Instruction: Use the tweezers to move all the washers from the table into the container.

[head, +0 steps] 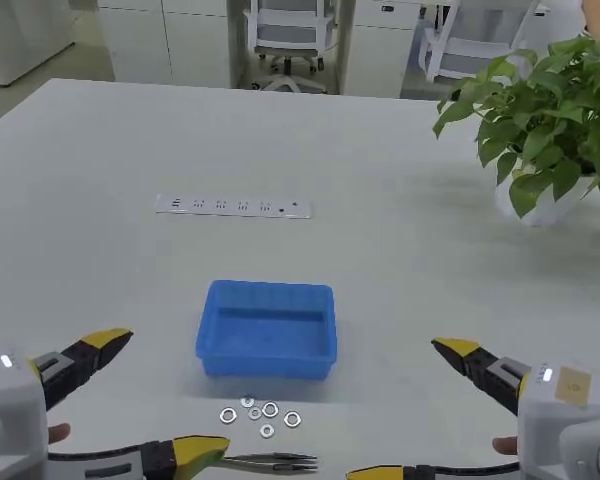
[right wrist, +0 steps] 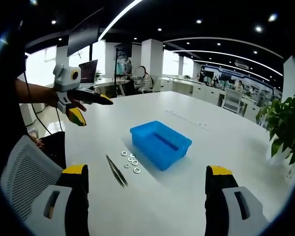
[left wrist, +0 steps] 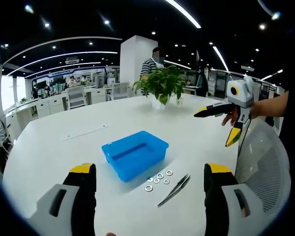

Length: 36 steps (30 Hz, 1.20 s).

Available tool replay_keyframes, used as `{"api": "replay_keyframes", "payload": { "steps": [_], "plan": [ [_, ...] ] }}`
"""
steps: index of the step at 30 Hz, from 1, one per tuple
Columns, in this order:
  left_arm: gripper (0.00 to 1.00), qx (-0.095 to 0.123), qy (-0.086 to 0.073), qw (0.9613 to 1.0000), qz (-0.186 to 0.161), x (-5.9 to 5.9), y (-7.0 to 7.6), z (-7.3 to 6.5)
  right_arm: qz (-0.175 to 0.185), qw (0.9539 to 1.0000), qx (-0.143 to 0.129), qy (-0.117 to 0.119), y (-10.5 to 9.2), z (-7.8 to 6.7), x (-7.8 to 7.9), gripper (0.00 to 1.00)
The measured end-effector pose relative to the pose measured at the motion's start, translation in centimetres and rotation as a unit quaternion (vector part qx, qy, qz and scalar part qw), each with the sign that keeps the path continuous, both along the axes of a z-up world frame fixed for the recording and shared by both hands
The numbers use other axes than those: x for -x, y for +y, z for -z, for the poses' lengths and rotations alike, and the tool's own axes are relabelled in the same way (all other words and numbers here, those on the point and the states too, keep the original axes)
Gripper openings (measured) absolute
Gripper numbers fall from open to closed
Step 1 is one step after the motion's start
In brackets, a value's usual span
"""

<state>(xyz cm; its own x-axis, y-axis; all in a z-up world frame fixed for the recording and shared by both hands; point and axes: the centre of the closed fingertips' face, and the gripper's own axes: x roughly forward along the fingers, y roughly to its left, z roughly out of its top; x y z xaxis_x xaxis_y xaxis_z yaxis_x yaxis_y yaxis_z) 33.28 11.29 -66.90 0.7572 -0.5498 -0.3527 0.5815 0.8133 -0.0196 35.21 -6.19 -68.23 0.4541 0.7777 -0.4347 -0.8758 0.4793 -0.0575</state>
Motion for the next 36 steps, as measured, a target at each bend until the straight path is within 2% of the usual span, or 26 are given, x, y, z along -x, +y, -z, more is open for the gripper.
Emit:
{"api": "replay_keyframes", "payload": {
  "steps": [13, 22, 28, 31, 36],
  "plan": [
    [0.95, -0.002, -0.004, 1.0, 0.004, -0.1, 0.2, -0.3, -0.011, 0.9999, 0.007, -0.005, 0.2, -0.4, -0.2, 1.0],
    [0.87, -0.017, -0.006, 0.9992, 0.034, -0.3, -0.1, -0.5, -0.036, 0.9989, 0.023, -0.016, 0.3, -0.8, -1.0, 0.94],
    [0.8, -0.036, -0.001, 0.9972, 0.065, -0.2, -0.4, -0.1, -0.056, 0.9975, 0.038, -0.018, 0.3, -0.6, -1.2, 0.88],
    [0.75, -0.044, 0.006, 0.9957, 0.082, -0.1, -0.5, 0.3, -0.077, 0.9956, 0.051, -0.016, 0.4, -0.2, -0.9, 0.83],
    [0.64, -0.059, 0.016, 0.9912, 0.117, 0.3, -1.0, 1.1, -0.126, 0.9887, 0.079, -0.016, 1.1, 0.7, -0.2, 0.73]
  ]
}}
